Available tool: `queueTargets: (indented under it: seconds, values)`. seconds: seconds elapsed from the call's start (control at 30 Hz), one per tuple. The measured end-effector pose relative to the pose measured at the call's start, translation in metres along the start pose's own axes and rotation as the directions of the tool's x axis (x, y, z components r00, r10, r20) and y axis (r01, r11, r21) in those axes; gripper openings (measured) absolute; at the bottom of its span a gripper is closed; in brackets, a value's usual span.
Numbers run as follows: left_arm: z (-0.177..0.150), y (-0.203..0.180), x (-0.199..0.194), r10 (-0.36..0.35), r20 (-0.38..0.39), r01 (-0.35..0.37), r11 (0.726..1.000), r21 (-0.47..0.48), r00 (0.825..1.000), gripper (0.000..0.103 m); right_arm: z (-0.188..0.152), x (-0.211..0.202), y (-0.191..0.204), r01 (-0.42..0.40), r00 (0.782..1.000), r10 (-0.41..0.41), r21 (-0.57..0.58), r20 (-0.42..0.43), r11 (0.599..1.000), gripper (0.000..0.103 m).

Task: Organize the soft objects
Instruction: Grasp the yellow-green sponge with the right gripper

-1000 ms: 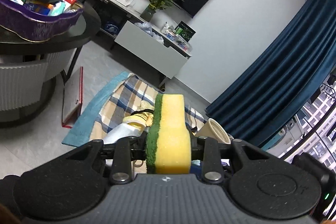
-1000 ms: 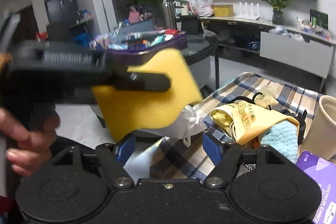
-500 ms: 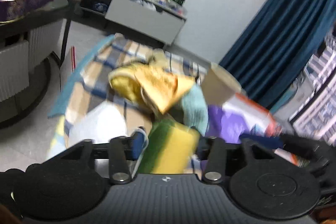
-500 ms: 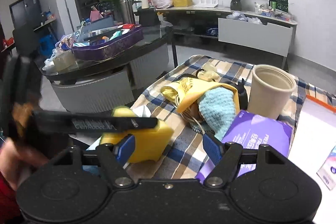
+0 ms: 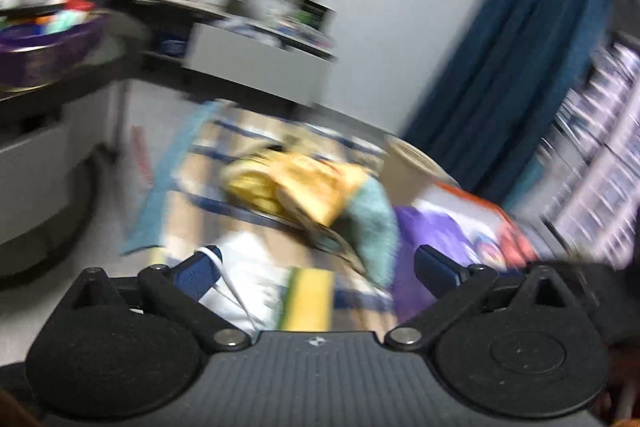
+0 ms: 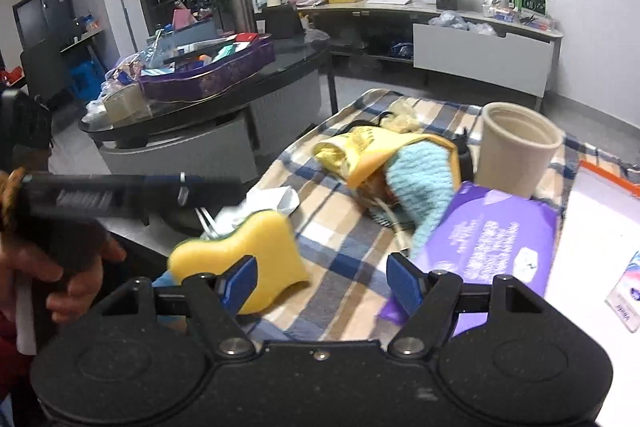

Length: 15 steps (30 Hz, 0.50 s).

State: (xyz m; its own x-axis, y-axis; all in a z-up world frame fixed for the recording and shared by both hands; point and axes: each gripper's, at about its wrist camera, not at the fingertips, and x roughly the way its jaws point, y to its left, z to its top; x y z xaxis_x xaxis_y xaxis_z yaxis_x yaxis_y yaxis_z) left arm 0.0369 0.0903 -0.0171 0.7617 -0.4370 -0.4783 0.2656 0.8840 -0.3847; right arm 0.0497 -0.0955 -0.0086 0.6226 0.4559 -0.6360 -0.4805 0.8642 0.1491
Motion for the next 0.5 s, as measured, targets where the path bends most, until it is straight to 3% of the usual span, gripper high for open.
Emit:
queueTargets:
  seconds: [0.07, 0.27, 0.43, 0.5]
  values:
    - [0.001, 0.011, -0.004, 0.057, 0.030, -0.055, 0.997, -0.060, 0.998, 0.103, -0.002, 0.005, 0.009, -0.034, 0.999, 0.035, 0.005, -0.013, 0.999, 0.085]
    - [0.004, 0.032, -0.007, 0.032, 0.017, -0.029, 0.986, -0.167, 0.999, 0.103, -0.003, 0.028, 0.039, -0.110, 0.993, 0.110, 0.017, -0.038, 0.994, 0.088]
    - [0.005, 0.049, -0.004, 0.079, -0.013, -0.080, 0.958, -0.275, 0.997, 0.103, -0.006, 0.047, 0.052, -0.084, 0.993, 0.086, 0.029, -0.076, 0.996, 0.088]
    - [0.005, 0.057, 0.003, 0.114, -0.052, -0.124, 0.947, -0.297, 0.992, 0.095, -0.006, 0.050, 0.052, -0.078, 0.993, 0.081, 0.038, -0.084, 0.996, 0.088]
